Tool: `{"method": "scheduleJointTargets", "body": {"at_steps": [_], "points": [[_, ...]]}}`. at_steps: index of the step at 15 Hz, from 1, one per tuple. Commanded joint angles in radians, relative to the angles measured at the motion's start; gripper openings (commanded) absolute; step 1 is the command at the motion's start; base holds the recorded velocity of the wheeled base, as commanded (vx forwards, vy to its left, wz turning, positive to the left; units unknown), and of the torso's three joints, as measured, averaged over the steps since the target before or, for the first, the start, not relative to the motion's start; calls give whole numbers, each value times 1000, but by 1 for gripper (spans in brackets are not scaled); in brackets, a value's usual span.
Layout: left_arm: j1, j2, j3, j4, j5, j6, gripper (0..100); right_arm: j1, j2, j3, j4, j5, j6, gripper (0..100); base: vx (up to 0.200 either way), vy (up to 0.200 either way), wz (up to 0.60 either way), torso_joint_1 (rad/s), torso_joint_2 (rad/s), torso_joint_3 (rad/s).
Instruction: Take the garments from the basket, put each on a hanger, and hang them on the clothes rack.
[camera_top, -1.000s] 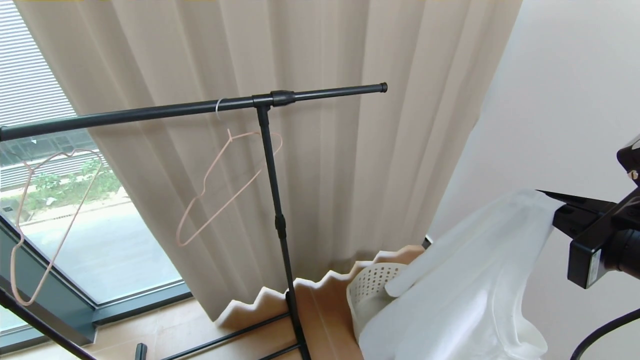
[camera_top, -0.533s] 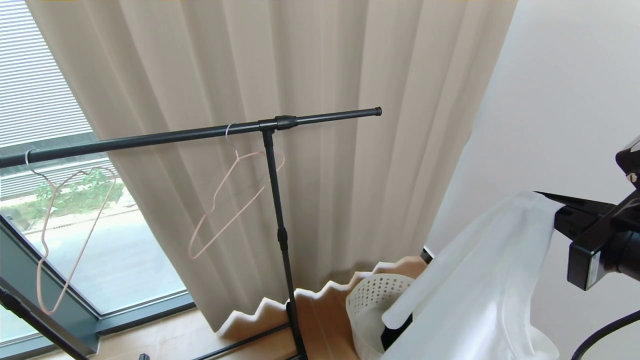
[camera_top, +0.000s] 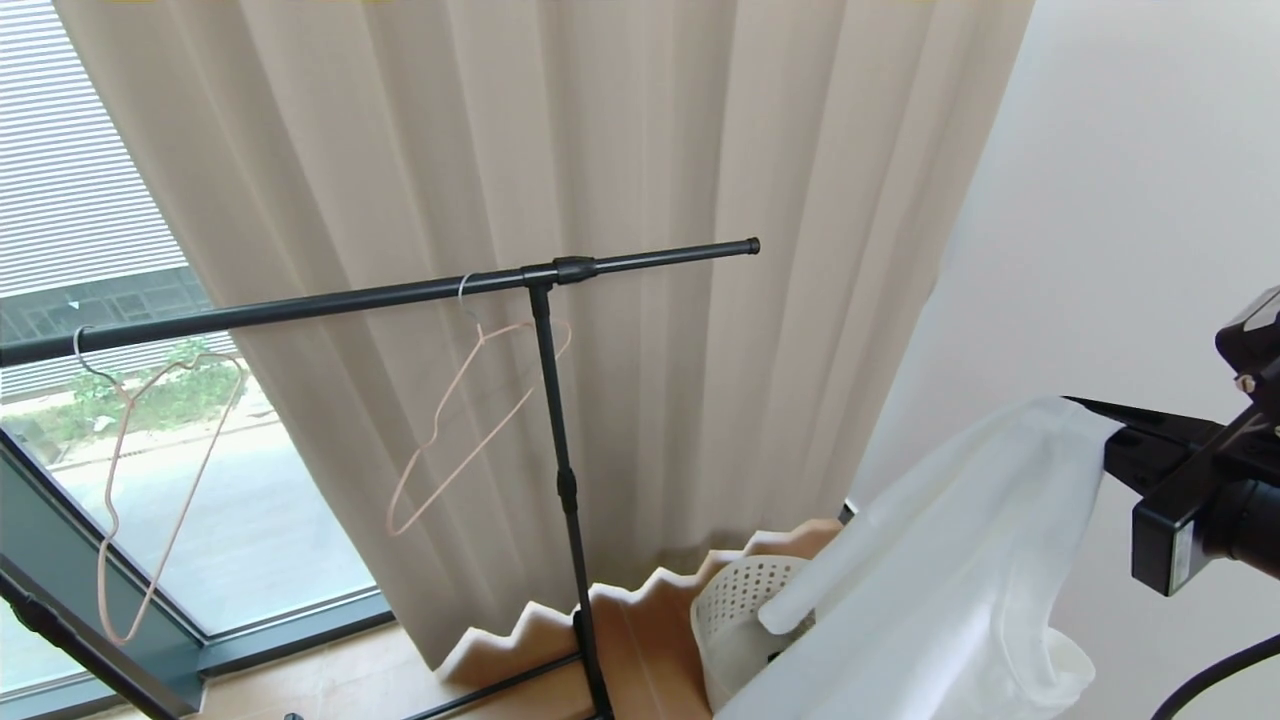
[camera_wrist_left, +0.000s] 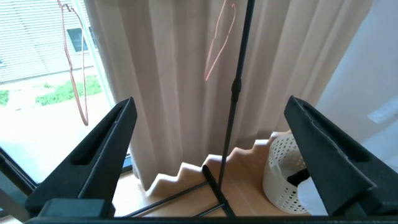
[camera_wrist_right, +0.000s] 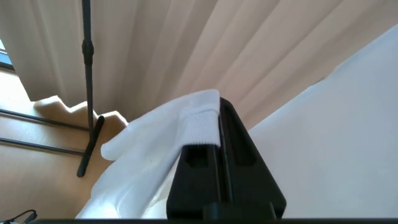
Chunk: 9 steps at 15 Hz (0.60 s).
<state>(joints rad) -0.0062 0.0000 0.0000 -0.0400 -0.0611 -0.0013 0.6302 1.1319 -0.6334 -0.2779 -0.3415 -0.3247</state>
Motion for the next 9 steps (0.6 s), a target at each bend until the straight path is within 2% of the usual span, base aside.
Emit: {"method": "scheduleJointTargets", "body": {"at_steps": [1, 2, 4, 9], "points": [[0, 0, 0, 0, 1, 0, 100, -1, 2, 9, -3, 4, -10, 0, 0, 0, 0, 0, 0, 0], [0, 0, 0, 0, 1, 0, 100, -1, 2, 12, -4, 12, -10, 0, 0, 0, 0, 0, 0, 0], [0, 0, 0, 0, 1, 0, 100, -1, -1, 15, -4, 36, -10, 0, 0, 0, 600, 7, 2, -5], [0, 0, 0, 0, 1, 0, 100, -1, -3, 26, -4, 39, -10, 0, 0, 0, 600, 4, 1, 2]]}}
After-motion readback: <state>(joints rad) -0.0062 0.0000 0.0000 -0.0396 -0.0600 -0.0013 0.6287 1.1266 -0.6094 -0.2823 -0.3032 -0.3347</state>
